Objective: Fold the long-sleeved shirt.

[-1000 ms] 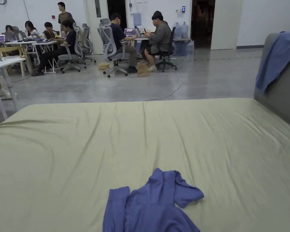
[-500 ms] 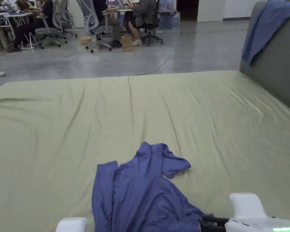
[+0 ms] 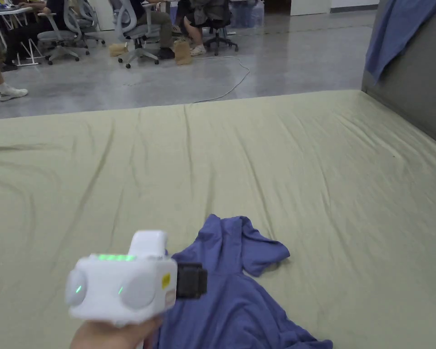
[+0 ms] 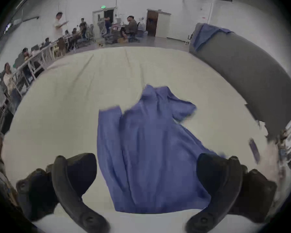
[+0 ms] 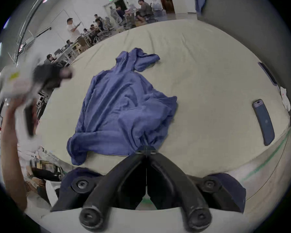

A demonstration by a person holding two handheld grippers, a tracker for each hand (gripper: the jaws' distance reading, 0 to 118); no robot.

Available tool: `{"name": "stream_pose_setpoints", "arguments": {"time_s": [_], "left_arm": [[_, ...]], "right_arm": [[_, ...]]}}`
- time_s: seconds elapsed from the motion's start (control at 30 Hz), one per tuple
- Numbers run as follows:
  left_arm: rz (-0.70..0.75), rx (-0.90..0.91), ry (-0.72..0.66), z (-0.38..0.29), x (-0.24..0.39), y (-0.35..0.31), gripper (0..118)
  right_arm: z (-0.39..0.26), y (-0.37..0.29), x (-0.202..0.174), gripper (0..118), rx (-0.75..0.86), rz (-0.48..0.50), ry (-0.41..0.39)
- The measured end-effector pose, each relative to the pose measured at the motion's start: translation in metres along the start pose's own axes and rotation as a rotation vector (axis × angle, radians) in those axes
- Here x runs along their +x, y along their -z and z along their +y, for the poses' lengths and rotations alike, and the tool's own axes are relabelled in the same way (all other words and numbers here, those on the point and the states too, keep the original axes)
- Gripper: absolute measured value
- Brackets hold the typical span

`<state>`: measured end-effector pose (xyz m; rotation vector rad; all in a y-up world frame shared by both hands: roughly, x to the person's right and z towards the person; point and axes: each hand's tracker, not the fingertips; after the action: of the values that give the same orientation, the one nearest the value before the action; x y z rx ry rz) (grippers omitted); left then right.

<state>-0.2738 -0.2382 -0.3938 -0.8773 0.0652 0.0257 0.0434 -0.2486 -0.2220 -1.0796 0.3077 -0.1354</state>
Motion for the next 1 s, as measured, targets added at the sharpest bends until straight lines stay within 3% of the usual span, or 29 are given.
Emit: {"name": "stream_pose_setpoints", "arguments": {"time_s": [0.13, 0.2, 0.3, 0.33, 0.4, 0.43, 0.47, 0.5, 0.53, 0.57, 0.6, 0.7, 0.73, 0.77, 0.8, 0.83, 0.87, 1.0], "left_arm": [[0.043, -0.158, 0.05, 0.048, -0.007, 0.12, 116], [0.071, -0.216, 0.097, 0.053, -0.002, 0.143, 113], [0.068, -0.343, 0.257, 0.027, 0.009, 0.182, 90], [0.064, -0.27, 0.252, 0.023, 0.009, 0.175, 78], [0.06, -0.24, 0.27, 0.031, 0.014, 0.158, 74], [-0.026, -0.21, 0.262, 0.034, 0.02, 0.148, 43], [-0.061, -0.211, 0.232, 0.031, 0.026, 0.141, 0], [0.029, -0.186, 0.261, 0.032, 0.029, 0.134, 0], [0.01, -0.188, 0.272, 0.032, 0.03, 0.131, 0], [0.001, -0.181, 0.271, 0.032, 0.026, 0.13, 0], [0.043, -0.121, 0.282, 0.038, 0.021, 0.126, 0], [-0.013, -0.143, 0.15, 0.046, 0.006, 0.117, 0], [-0.02, -0.143, 0.124, 0.048, 0.003, 0.114, 0], [-0.029, -0.139, 0.109, 0.05, 0.001, 0.109, 0], [-0.029, -0.133, 0.119, 0.051, 0.0, 0.104, 0], [-0.026, -0.128, 0.128, 0.051, 0.0, 0.096, 0], [-0.03, -0.137, 0.131, 0.05, 0.0, 0.089, 0], [-0.063, -0.065, 0.103, 0.053, -0.003, 0.041, 0]], "right_arm": [[0.006, 0.016, 0.01, 0, -0.034, 0.018, 0.045], [0.011, 0.023, 0.013, 0, -0.05, 0.009, 0.05], [0.021, 0.032, 0.023, 0, -0.055, -0.017, 0.053], [0.027, 0.035, 0.026, 0, -0.055, -0.024, 0.062], [0.038, 0.04, 0.035, 0, -0.042, -0.029, 0.088], [0.047, 0.043, 0.038, 0, -0.03, -0.035, 0.112], [0.056, 0.047, 0.04, 6, -0.016, -0.043, 0.14], [0.068, 0.053, 0.044, 37, -0.001, -0.048, 0.162], [0.075, 0.061, 0.048, 96, -0.003, -0.058, 0.18], [0.085, 0.074, 0.051, 118, -0.026, -0.065, 0.196], [0.095, 0.08, 0.054, 115, -0.011, -0.068, 0.226], [0.107, 0.121, 0.057, 113, -0.181, -0.122, 0.257], [0.108, 0.131, 0.057, 102, -0.21, -0.124, 0.284], [0.108, 0.138, 0.056, 75, -0.211, -0.099, 0.291], [0.109, 0.142, 0.052, 38, -0.215, -0.104, 0.293], [0.109, 0.14, 0.046, 17, -0.238, -0.281, 0.245], [0.108, 0.13, 0.045, 8, -0.172, -0.209, 0.249], [0.1, 0.08, 0.042, 4, -0.075, -0.082, 0.232]]}}
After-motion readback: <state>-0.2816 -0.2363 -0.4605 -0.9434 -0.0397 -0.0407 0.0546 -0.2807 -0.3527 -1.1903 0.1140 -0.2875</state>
